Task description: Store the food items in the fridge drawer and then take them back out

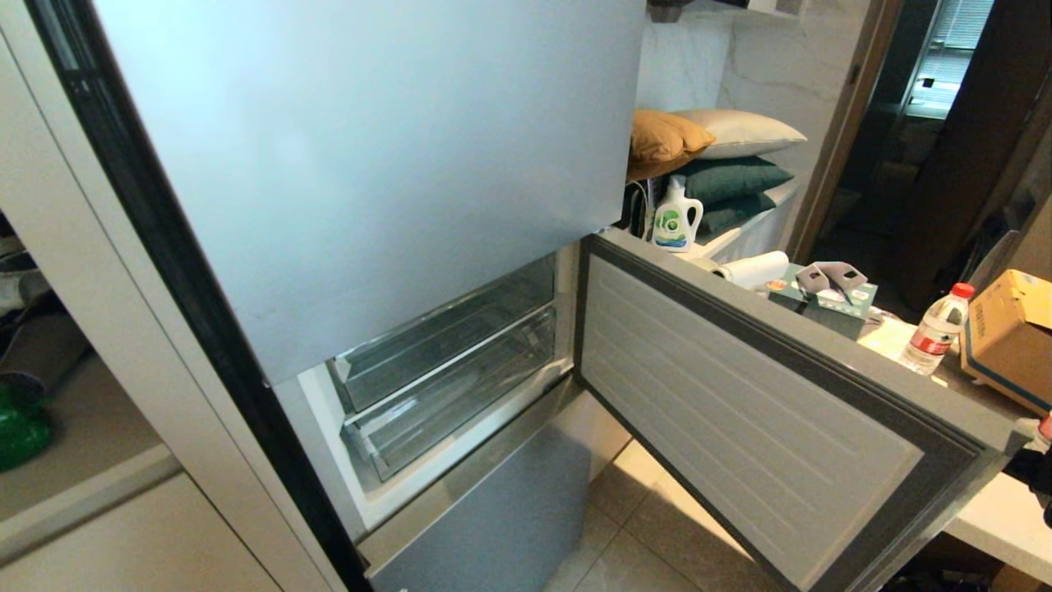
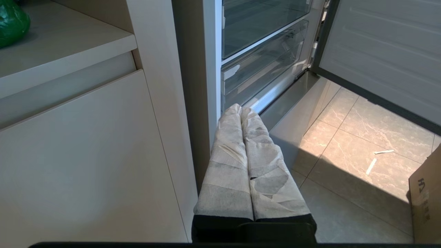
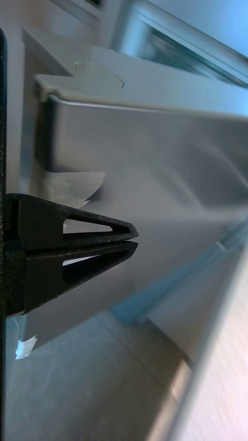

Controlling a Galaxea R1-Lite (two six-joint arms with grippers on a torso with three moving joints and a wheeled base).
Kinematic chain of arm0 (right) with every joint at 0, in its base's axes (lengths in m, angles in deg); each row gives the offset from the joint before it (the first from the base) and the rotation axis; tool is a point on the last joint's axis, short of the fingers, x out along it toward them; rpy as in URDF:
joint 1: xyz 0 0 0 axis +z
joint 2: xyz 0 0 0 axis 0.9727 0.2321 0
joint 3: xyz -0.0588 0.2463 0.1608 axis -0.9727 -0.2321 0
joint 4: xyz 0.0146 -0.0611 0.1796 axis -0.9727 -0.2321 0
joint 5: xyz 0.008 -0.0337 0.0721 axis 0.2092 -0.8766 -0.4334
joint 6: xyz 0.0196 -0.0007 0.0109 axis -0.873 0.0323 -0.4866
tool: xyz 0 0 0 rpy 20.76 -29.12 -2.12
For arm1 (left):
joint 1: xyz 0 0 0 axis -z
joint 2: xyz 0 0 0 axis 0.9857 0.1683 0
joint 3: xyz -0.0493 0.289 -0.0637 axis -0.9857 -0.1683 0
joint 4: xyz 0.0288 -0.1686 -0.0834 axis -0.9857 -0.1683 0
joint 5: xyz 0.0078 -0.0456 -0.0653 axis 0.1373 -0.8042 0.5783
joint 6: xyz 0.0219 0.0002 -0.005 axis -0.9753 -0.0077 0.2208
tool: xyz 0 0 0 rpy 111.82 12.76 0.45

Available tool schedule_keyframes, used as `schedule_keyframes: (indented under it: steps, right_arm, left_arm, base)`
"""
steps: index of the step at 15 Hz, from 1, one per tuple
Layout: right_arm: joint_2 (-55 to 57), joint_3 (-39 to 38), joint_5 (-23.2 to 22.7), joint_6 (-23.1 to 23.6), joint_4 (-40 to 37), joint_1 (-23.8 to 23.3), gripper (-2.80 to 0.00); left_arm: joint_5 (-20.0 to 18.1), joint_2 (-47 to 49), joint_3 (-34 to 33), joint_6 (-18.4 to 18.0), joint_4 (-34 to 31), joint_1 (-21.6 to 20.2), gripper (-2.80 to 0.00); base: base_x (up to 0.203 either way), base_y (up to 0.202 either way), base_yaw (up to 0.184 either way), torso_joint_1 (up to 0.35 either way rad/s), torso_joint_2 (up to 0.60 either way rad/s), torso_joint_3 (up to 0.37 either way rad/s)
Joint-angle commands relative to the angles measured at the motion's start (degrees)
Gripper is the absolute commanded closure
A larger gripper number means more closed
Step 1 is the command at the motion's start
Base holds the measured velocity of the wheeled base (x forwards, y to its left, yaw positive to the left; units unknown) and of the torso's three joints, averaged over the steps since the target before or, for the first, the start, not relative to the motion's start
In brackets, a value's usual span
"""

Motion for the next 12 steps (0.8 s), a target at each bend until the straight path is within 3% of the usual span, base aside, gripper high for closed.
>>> schedule_keyframes:
  steps: [1,8,12]
  right_arm:
    - [-7.11,-5.75,-0.29,0.31,0.31,4.6,0.0]
    - [-11.68,-11.8,0.42,1.4,0.4,30.61,0.0]
    - [-5.79,-6.59,7.13,1.1,0.73,41.95,0.0]
  left_arm:
    - [0.07,0.02,-0.62,0.01,0.03,0.0,0.0]
    - [0.01,0.02,-0.62,0.01,0.03,0.0,0.0]
    - [-0.02,0.02,-0.62,0.01,0.03,0.0,0.0]
  base:
    - [0.0,0.0,0.0,0.0,0.0,0.0]
    - [0.0,0.0,0.0,0.0,0.0,0.0]
    - [0.0,0.0,0.0,0.0,0.0,0.0]
